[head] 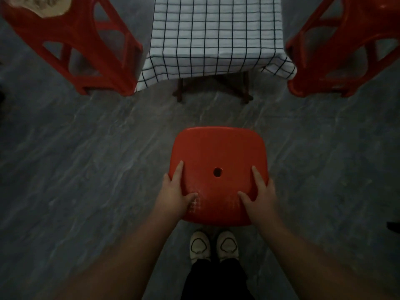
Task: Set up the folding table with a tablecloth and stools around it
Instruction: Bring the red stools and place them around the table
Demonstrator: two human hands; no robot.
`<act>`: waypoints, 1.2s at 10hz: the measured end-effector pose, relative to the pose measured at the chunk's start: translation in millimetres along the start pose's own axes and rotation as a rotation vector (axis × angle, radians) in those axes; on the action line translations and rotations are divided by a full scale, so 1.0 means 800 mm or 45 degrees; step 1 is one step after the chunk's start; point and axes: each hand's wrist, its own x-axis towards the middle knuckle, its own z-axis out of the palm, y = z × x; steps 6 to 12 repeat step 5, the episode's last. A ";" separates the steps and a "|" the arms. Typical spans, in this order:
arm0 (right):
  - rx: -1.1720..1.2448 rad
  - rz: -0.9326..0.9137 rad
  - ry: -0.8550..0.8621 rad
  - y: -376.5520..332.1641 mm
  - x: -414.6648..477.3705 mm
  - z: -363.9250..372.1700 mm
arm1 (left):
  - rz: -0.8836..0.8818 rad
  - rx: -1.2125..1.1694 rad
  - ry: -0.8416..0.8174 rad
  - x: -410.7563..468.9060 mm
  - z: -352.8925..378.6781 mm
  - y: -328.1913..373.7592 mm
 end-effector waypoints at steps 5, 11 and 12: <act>-0.319 0.085 -0.260 -0.030 -0.026 -0.029 | -0.089 0.196 -0.106 -0.046 -0.016 0.026; -0.319 0.085 -0.260 -0.030 -0.026 -0.029 | -0.089 0.196 -0.106 -0.046 -0.016 0.026; -0.319 0.085 -0.260 -0.030 -0.026 -0.029 | -0.089 0.196 -0.106 -0.046 -0.016 0.026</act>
